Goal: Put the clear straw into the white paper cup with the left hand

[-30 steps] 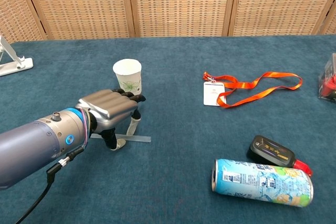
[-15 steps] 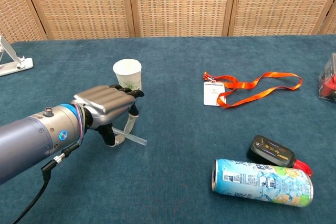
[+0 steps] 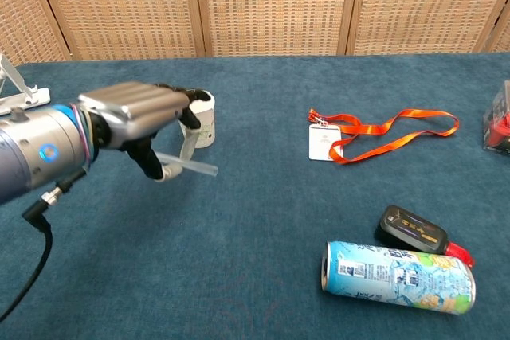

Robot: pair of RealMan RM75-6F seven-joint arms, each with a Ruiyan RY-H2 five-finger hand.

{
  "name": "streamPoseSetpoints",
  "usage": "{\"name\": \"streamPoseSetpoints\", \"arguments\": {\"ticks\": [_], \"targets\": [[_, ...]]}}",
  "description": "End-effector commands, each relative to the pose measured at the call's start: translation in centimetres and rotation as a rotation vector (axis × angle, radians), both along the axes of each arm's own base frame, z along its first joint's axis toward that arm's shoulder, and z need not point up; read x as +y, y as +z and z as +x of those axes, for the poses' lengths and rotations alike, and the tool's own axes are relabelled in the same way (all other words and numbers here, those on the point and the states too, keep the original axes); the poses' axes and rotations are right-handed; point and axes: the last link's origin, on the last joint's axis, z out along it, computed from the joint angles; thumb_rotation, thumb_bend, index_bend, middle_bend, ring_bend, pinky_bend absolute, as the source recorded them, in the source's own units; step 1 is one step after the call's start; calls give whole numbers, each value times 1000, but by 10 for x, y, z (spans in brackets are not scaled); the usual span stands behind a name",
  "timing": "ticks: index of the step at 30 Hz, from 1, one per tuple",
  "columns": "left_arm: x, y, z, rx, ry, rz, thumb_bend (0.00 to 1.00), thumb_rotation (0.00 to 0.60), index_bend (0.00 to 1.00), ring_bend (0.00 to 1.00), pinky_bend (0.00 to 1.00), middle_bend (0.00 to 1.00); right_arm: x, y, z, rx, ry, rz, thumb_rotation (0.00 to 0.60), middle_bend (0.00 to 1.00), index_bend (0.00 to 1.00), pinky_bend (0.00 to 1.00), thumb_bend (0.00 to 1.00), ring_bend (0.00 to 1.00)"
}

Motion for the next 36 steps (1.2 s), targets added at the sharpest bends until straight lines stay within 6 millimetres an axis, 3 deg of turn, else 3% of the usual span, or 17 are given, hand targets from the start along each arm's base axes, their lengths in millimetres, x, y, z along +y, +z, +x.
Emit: {"name": "streamPoseSetpoints", "arguments": {"ticks": [1, 8, 13, 17, 26, 30, 36], "targets": [[3, 20, 10, -91, 7, -6, 394, 600, 606, 0, 20, 0, 0, 0, 1, 1, 3, -1, 600, 0, 42, 0, 41, 0], [15, 54, 32, -300, 34, -25, 394, 600, 612, 0, 20, 0, 0, 2, -1, -1, -2, -7, 600, 0, 42, 0, 41, 0], [29, 65, 38, -408, 77, -51, 394, 600, 618, 0, 16, 0, -1, 2, -3, 0, -14, -7, 600, 0, 42, 0, 41, 0], [53, 74, 43, -513, 118, -36, 394, 600, 634, 0, 9, 0, -4, 3, -9, 1, -37, -10, 600, 0, 42, 0, 41, 0], [97, 75, 46, -623, 185, -14, 394, 600, 657, 0, 9, 0, -10, 6, -20, -1, -86, -24, 600, 0, 42, 0, 41, 0], [114, 64, 47, -651, 212, -23, 394, 600, 660, 0, 9, 0, -13, 7, -27, 3, -112, -26, 600, 0, 41, 0, 40, 0], [121, 42, 51, -778, 257, -72, 394, 600, 664, 0, 10, 0, -16, 3, -31, 14, -132, -16, 600, 0, 42, 0, 41, 0]]}}
